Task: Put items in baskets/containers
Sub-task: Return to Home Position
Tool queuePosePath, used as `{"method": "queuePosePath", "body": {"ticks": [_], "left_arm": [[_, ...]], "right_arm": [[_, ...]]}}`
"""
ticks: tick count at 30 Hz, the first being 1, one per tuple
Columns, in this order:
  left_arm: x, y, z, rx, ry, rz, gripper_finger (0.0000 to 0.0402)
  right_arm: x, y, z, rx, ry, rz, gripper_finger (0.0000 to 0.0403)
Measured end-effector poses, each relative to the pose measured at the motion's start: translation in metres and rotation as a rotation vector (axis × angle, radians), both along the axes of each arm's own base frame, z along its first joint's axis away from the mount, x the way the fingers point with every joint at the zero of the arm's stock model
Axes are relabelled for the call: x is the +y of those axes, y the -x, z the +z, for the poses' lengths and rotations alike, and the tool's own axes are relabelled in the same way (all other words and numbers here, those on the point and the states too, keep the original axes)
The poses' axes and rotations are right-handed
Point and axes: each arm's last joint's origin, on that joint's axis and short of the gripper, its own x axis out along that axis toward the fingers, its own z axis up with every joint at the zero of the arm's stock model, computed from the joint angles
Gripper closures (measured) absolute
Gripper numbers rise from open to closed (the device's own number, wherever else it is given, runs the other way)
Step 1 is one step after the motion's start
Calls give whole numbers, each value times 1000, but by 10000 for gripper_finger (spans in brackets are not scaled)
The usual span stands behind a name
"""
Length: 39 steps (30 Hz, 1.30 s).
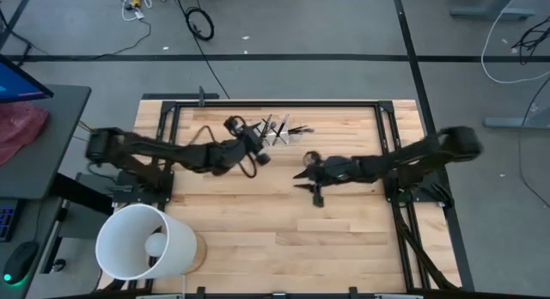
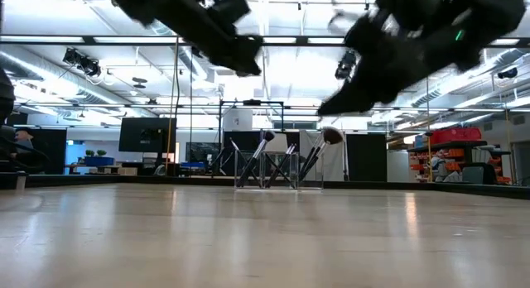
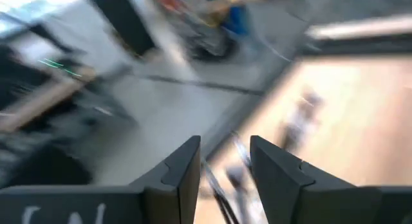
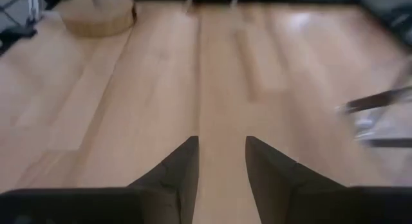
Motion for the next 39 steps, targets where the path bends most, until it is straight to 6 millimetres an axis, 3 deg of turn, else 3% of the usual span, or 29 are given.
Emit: {"method": "queuePosePath", "body": {"ticks": [6, 10, 12, 15, 21, 29, 39], "left_arm": [[-12, 52, 32, 46, 287, -295, 262], [-18, 89, 47, 113, 335, -376, 262], [-23, 103, 48, 59, 319, -409, 262], [-29, 128, 33, 15, 284, -465, 262], [-32, 167, -21, -151, 263, -601, 266], [-30, 197, -75, -387, 175, -717, 282], [-31, 201, -72, -394, 135, -759, 297]], "right_arm": [[-7, 57, 76, -161, 93, -65, 273], [-12, 101, 99, -247, 111, -100, 273], [-13, 119, 91, -259, 116, -95, 273], [-15, 136, 75, -306, 128, -97, 273], [-18, 158, 60, -418, 121, -104, 273], [-16, 171, 46, -467, 38, -8, 273], [-16, 177, 14, -492, 9, -14, 273]]}}
